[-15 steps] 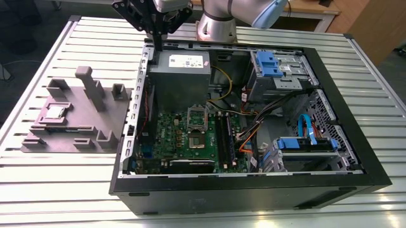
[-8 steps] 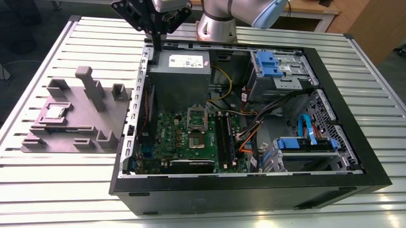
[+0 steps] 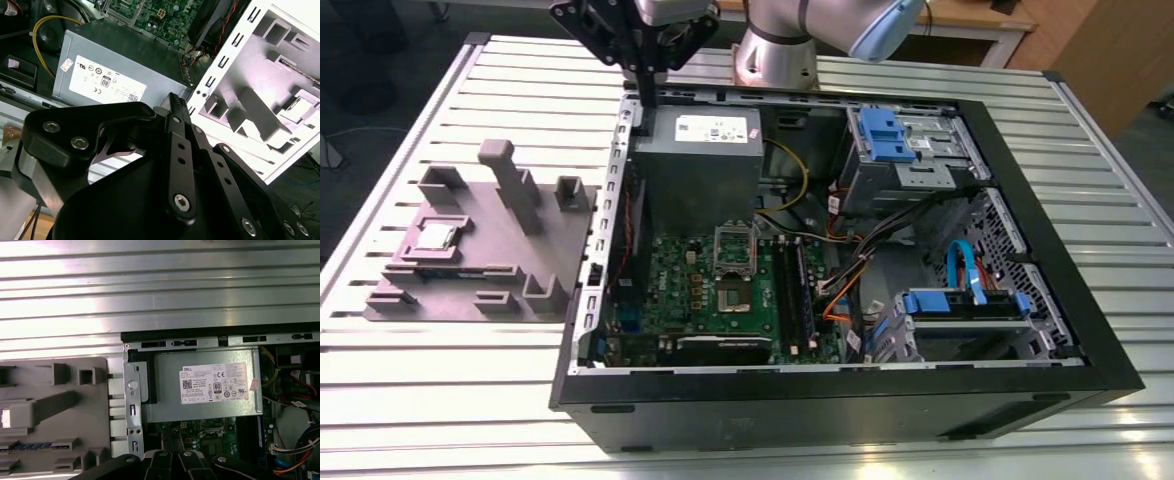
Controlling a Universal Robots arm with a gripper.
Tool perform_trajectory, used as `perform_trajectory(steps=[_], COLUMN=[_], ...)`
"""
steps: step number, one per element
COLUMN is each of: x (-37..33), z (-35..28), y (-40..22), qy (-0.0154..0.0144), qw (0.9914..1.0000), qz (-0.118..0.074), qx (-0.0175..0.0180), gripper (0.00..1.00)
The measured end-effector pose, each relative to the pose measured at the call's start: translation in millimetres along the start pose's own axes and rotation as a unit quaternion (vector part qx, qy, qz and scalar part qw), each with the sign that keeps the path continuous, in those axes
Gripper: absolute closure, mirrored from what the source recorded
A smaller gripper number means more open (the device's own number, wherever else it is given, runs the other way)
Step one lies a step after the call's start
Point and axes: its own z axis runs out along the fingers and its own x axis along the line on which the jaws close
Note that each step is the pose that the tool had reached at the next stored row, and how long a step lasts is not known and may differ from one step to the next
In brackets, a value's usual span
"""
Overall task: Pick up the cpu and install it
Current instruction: 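Reach for the cpu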
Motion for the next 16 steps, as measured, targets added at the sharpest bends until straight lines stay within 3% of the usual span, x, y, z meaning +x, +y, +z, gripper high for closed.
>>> perform_trajectory(steps=[16], x=[6.2], z=[-0.1], y=[-0.5], qy=[0.0000], qw=[1.00000], qz=[0.000], qx=[0.0000], gripper=[0.90])
